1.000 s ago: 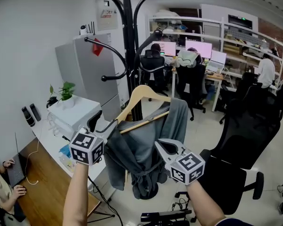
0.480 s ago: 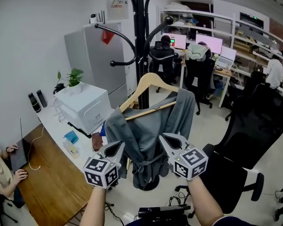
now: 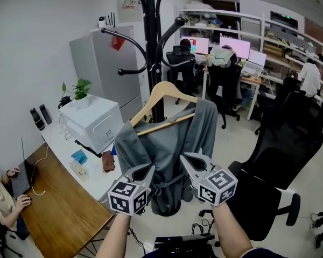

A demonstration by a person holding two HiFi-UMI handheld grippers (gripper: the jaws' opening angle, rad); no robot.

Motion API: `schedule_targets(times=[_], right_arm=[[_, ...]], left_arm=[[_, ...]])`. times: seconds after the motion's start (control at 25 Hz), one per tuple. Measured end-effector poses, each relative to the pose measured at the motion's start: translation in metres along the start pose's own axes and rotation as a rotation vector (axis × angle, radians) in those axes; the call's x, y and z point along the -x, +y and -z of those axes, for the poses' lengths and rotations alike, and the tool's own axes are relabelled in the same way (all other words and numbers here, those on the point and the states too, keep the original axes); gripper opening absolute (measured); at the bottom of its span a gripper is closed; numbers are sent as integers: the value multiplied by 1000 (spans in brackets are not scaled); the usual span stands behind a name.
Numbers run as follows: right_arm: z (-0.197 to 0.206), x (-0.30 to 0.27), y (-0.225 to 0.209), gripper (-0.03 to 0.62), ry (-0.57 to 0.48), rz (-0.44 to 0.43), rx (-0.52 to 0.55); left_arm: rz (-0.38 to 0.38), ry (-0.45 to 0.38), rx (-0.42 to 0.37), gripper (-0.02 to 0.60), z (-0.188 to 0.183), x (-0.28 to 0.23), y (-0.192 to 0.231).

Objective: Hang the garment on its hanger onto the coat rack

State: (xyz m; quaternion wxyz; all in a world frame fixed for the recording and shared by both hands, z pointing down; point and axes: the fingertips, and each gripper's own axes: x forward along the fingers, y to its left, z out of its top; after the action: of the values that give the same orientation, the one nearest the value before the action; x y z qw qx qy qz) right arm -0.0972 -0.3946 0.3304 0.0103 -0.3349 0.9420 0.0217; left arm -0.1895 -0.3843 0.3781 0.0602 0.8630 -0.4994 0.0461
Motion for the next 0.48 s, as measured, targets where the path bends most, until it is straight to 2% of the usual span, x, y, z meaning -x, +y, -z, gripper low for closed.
schedule_targets(times=[0.48], right_arm=[[1,5,3,0,17,0,20]], left_arm=[[28,13,9,2,0,-10,-14]])
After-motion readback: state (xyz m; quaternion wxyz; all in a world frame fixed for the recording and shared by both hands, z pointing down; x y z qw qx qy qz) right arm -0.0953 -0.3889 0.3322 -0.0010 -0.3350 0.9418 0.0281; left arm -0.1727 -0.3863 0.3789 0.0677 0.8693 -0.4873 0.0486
